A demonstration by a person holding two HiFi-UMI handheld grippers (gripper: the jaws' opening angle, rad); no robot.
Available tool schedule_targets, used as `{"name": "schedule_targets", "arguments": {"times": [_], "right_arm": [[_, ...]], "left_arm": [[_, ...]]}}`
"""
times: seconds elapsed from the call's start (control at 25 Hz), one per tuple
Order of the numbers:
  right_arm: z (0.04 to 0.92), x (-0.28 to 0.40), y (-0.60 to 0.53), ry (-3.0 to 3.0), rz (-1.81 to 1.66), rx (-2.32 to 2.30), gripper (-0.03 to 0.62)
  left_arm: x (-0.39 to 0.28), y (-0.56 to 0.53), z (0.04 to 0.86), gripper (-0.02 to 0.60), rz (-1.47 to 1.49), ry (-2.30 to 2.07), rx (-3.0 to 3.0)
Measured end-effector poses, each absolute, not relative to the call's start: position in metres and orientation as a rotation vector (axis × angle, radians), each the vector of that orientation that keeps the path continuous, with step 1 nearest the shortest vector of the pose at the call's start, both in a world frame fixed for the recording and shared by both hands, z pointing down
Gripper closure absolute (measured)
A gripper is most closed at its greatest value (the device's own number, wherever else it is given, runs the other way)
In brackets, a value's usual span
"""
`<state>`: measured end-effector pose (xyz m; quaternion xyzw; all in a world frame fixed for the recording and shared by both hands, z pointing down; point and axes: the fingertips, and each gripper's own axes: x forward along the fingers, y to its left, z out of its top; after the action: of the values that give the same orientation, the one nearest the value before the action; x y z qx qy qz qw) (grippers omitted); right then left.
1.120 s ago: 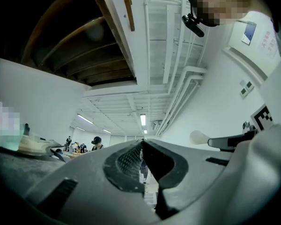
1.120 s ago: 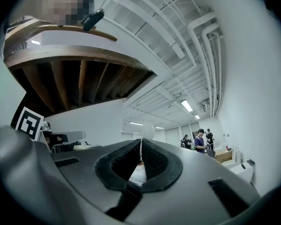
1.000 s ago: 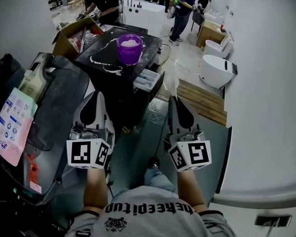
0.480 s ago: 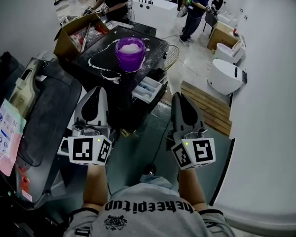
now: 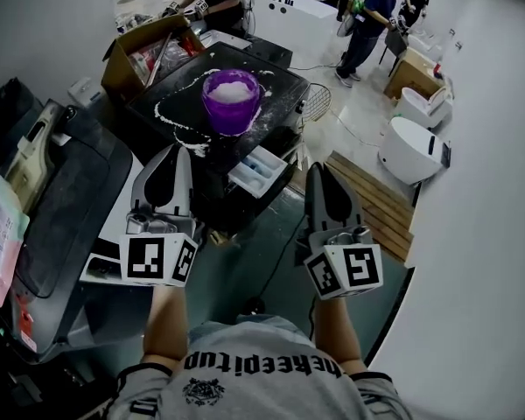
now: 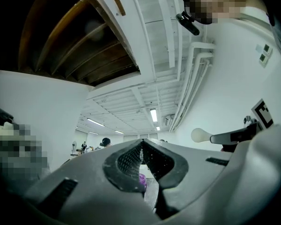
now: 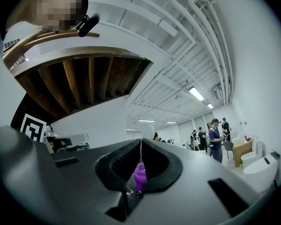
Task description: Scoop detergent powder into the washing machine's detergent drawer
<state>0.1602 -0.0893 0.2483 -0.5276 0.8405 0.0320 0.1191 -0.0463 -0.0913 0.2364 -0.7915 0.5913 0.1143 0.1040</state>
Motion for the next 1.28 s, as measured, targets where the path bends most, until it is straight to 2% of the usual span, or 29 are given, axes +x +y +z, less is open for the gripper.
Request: {"name": "schedule_targets", "arguments": {"times": [0.52,1.28], "right_arm": [[0.274,0.164,-0.145,2.497,-0.053,-1.453,0.589],[0.265,0.106,-0.282,2.560,-0.027,-1.511,0.589]], "left_arm": [[-0.038,-0.132,0.251,0.578,0.277,1.809,-2.314],[-0.081,-0.279,0.231,0.578,0.328,1.699,-2.353]]}}
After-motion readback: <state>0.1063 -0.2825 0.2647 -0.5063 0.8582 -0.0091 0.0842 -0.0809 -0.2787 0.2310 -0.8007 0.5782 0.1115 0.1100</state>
